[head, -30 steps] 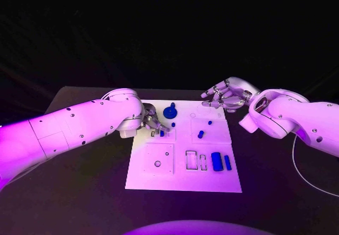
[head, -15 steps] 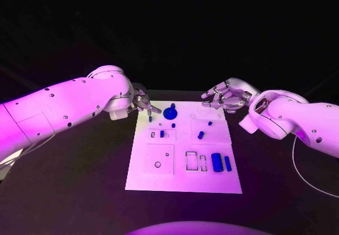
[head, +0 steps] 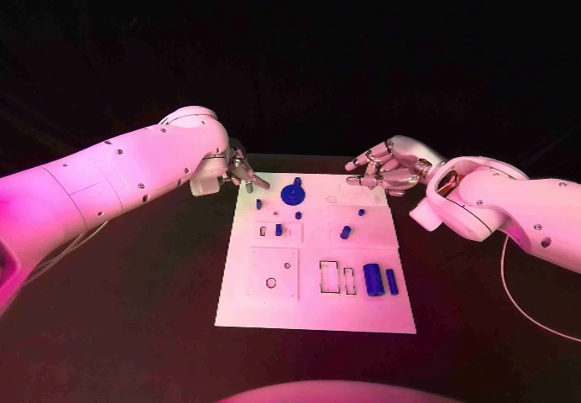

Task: Assemble the parts on the task board

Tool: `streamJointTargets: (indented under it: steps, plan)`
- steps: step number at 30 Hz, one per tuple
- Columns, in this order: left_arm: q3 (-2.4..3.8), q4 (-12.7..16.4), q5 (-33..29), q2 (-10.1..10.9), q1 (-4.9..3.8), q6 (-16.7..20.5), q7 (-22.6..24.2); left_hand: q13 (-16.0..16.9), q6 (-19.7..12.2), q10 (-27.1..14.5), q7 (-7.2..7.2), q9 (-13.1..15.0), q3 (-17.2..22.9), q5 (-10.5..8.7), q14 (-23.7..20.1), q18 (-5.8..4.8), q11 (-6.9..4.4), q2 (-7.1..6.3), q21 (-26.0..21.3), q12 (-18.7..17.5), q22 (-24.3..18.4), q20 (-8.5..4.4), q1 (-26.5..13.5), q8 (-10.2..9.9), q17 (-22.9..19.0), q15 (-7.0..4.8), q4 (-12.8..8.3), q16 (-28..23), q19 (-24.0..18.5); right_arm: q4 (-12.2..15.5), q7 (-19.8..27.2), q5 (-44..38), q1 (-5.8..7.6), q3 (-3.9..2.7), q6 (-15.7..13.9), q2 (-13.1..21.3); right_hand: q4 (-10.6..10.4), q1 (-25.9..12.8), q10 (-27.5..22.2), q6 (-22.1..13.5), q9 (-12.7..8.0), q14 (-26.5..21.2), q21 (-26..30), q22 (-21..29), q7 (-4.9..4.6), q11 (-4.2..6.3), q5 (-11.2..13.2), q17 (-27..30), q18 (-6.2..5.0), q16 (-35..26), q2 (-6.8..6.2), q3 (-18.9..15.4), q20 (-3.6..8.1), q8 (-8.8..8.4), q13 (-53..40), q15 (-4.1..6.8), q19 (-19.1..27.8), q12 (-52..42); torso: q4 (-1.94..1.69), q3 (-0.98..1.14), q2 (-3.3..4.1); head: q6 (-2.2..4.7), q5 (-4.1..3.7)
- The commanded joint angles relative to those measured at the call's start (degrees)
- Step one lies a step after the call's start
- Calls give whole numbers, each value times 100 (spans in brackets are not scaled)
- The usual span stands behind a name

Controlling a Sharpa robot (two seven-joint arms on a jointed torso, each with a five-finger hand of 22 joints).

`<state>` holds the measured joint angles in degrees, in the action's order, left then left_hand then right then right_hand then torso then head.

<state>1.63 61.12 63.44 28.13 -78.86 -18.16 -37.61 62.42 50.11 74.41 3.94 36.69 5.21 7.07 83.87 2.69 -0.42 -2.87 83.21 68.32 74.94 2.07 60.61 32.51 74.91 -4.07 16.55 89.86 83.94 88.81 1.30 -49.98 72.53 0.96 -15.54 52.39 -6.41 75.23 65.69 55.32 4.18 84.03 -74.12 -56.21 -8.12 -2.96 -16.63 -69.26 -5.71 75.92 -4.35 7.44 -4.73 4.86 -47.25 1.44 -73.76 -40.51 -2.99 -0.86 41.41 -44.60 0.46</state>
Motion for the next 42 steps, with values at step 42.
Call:
streamJointTargets:
  steps: [42]
  plan:
    - [-140, -555, -142, -398, 141, -438, 188, 85, 231, 22, -83, -77, 21, 27, 613, -41, -45, 438, 6, 78, 679, 10, 833, 47, 1509, -15, -245, 14, 169, -9, 78, -4, -9, 1, 88, -40, -33, 15, -43, 1, -6, 182, 46, 35, -20, -16, -19, 16, -84, -41, 81, 9, -4, 25, 18, -11, 52, 20, -1, 2, 3, -46, 9]
